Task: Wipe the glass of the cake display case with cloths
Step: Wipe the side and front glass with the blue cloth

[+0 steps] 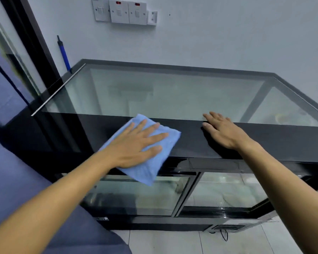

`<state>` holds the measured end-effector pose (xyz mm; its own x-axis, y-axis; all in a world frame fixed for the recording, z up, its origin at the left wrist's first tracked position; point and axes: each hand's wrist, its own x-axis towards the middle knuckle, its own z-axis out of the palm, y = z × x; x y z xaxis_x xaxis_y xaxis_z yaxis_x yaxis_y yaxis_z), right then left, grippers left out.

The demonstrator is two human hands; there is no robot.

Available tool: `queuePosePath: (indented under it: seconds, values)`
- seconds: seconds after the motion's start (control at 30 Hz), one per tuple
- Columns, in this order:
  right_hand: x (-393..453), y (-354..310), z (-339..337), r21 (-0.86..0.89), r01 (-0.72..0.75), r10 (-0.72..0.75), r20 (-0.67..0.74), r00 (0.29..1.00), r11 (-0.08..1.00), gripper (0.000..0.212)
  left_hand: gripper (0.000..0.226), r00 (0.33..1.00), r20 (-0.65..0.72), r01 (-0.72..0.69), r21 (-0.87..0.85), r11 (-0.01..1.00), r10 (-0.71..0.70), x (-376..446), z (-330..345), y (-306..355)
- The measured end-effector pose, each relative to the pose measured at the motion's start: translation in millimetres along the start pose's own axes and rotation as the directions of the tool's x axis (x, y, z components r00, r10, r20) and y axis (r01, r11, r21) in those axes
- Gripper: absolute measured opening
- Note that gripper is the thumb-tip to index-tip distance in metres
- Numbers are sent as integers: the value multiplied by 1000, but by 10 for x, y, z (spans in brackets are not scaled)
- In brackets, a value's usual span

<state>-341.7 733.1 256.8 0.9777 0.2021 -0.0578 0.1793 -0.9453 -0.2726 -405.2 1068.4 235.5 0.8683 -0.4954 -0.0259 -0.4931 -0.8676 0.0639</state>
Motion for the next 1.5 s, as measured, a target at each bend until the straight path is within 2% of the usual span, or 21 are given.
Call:
queuePosePath:
  seconds: [0.07, 0.1, 0.17, 0.2, 0.27, 0.37, 0.43, 0.47, 0.53, 0.6, 0.67, 0.77, 0.87, 0.93, 0.97, 1.03, 1.13, 1.23, 1.37, 1.43, 1.5]
  values:
    - [-103, 243, -55, -1, -9, 9, 7, 1000, 1000, 60, 57, 976, -16, 217, -9, 976, -217, 79, -8, -567]
    - [-119, 310, -49, -6, -6, 7, 10, 1000, 1000, 61, 63, 926, 29, 376, 27, 926, -377, 195, -68, -807]
    - [-93, 351, -6, -19, 3, -3, 3, 1000, 1000, 60, 67, 842, 60, 536, 29, 844, -537, 508, -185, -909]
    - [-78, 350, 13, -21, 5, -5, -7, 1000, 1000, 60, 65, 833, 65, 548, 35, 836, -549, 702, -208, -776]
    - [-62, 356, 36, -15, 17, -17, -23, 1000, 1000, 59, 64, 895, 62, 438, 67, 896, -442, 1055, -195, -248]
    - [-68, 446, 17, 10, 58, -58, 0, 998, 998, 57, 63, 991, 64, 103, 148, 984, -114, 1070, -13, 783]
    - [-89, 525, -41, 31, 105, -106, 38, 994, 994, 57, 72, 998, 23, -64, 67, 996, 62, 736, 47, 1047]
    - [-118, 576, -72, 36, 126, -128, 53, 990, 991, 57, 75, 998, 11, -61, 1, 998, 61, 645, 41, 908]
    - [-198, 736, -132, 18, 137, -138, 63, 989, 990, 57, 69, 995, 25, 94, 0, 996, -94, 707, 17, 400]
    - [-273, 942, -190, -2, 94, -94, 55, 994, 996, 57, 61, 926, 22, 373, 87, 924, -376, 937, -18, -82]
    - [-303, 1138, -241, -20, 23, -23, 32, 999, 1000, 58, 63, 857, 65, 506, 82, 858, -512, 1262, -80, -86]
    - [-277, 1368, -319, 2, -69, 69, -13, 998, 998, 57, 63, 887, 47, 457, 37, 889, -459, 1731, -220, 681]
    - [-286, 1602, -384, 49, -101, 103, -44, 994, 994, 55, 62, 982, 91, 159, 52, 986, -163, 1802, -130, 1703]
    - [-365, 1799, -432, 77, -95, 99, -45, 994, 992, 56, 60, 995, 94, -26, 28, 999, 23, 1501, 16, 2016]
    - [-426, 1887, -453, 86, -91, 96, -45, 994, 992, 56, 65, 998, 67, -17, -8, 1000, 18, 1321, 24, 1947]
    - [-557, 2096, -491, 77, -90, 95, -58, 994, 993, 56, 78, 991, 59, 120, 11, 993, -120, 1048, -2, 1486]
    - [-692, 2361, -545, 85, -115, 122, -73, 990, 990, 55, 70, 879, 74, 458, 148, 877, -471, 1092, -44, 746]
    - [-655, 2446, -557, 79, -110, 115, -61, 992, 991, 56, 62, 836, 52, 545, 52, 837, -547, 1744, -67, 811]
    - [-615, 2438, -556, 95, -89, 96, -70, 993, 991, 54, 65, 921, 75, 379, 62, 923, -383, 2514, -134, 1580]
    - [-653, 2461, -549, 120, -77, 90, -103, 991, 990, 52, 62, 978, 100, 176, 77, 981, -183, 2463, -77, 2112]
    - [-684, 2481, -550, 145, -80, 101, -142, 985, 986, 51, 59, 994, 92, -63, 67, 996, 57, 2056, 40, 2533]
